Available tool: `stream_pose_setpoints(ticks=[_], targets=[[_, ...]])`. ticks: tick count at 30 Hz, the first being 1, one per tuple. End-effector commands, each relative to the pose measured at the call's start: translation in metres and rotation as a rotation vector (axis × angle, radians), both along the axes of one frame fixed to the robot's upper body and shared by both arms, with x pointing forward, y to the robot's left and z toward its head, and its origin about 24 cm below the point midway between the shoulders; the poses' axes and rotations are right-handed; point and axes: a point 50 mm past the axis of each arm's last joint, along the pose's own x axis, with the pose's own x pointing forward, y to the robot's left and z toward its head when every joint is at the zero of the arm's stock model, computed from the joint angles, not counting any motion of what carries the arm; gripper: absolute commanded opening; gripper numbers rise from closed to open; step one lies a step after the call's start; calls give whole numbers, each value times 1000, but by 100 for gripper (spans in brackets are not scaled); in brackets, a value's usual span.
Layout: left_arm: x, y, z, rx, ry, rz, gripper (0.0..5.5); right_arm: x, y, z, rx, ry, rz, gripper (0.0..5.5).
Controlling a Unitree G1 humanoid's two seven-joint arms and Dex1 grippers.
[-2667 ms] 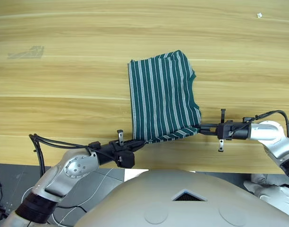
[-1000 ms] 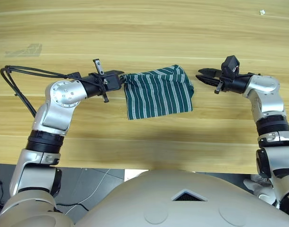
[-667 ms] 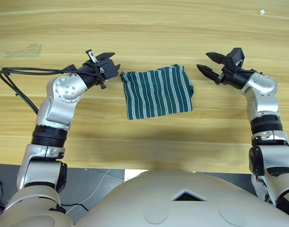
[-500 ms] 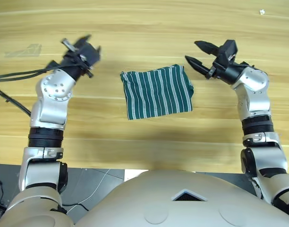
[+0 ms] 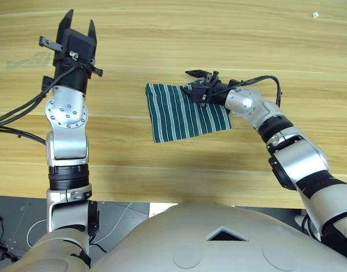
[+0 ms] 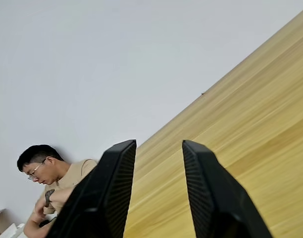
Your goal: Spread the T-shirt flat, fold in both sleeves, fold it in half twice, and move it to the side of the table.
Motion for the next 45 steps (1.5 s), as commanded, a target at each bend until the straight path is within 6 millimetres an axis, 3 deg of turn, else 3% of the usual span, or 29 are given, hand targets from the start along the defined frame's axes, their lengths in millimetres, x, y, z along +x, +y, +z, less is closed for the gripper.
stream_pose_setpoints(ticks=[1,4,8,13,15,18,25,32,36,38,41,45], targets=[[1,-4,-8,-10,29,-1,172,-9,-7,-25,-128,60,-18,258],[-2,-6,-11,-17,35,-7,172,-7,-44,-37,-189,81,-152,258],[-15,3,-18,-27,49,31,172,-11,-140,-42,-186,97,-508,258],[-31,10,-21,-71,55,73,172,-55,-253,-42,-151,84,-974,258],[-35,13,-21,-98,52,100,172,-74,-280,-42,-95,88,-1154,258],[-43,14,-23,-131,52,132,172,-94,-304,-43,73,97,-1405,258],[-50,-4,-48,-177,128,127,172,-131,-331,-54,202,105,-1788,258],[-49,-14,-57,-199,146,115,172,-98,-326,-28,262,-65,-1683,258],[-50,-20,-44,-241,65,101,172,-72,-319,12,345,-332,-1511,258],[-49,-21,-36,-278,1,96,172,-64,-311,37,400,-490,-1375,258],[-50,-26,-22,-330,-96,92,172,-58,-282,67,452,-665,-1152,258],[-51,-34,-15,-350,-157,72,172,-63,-231,73,554,-683,-959,258]])
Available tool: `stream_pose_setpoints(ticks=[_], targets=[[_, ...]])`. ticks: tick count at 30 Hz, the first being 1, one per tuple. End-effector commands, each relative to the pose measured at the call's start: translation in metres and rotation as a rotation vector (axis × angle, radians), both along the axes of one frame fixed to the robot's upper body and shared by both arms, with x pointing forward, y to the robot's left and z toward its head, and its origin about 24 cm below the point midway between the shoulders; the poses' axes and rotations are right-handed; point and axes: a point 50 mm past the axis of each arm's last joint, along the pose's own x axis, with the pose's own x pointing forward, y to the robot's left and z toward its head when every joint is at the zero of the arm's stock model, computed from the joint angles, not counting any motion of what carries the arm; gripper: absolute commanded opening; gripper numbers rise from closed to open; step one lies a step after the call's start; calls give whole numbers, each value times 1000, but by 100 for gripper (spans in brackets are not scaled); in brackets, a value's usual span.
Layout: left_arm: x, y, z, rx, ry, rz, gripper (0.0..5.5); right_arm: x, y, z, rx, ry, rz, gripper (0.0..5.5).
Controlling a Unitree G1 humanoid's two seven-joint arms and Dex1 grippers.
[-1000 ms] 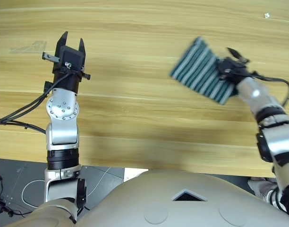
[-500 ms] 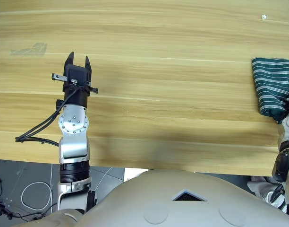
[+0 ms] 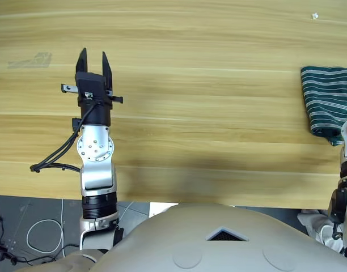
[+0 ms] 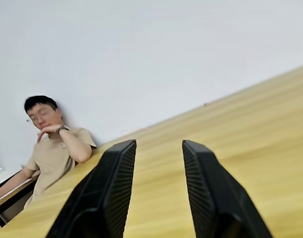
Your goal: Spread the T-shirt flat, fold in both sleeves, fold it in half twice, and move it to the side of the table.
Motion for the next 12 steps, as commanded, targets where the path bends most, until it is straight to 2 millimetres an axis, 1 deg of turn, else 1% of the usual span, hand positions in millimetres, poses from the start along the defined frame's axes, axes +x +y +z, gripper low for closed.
stream_pose_setpoints(ticks=[1,3,5,7,9,12], targets=[[0,-11,6,-28,-56,-18,172,-8,56,-9,123,-35,212,258],[-2,-21,-2,-43,-45,-48,172,-18,87,-29,310,-3,306,258],[-4,-27,-9,-67,-36,-67,172,-29,107,-42,409,22,363,258],[-7,-33,-15,-119,-33,-84,172,-39,127,-45,539,-3,430,258],[-11,-44,-19,-157,-40,-131,172,-44,148,-43,608,-26,520,258],[-14,-58,-22,-183,-70,-174,172,-45,162,-43,635,-51,574,258]])
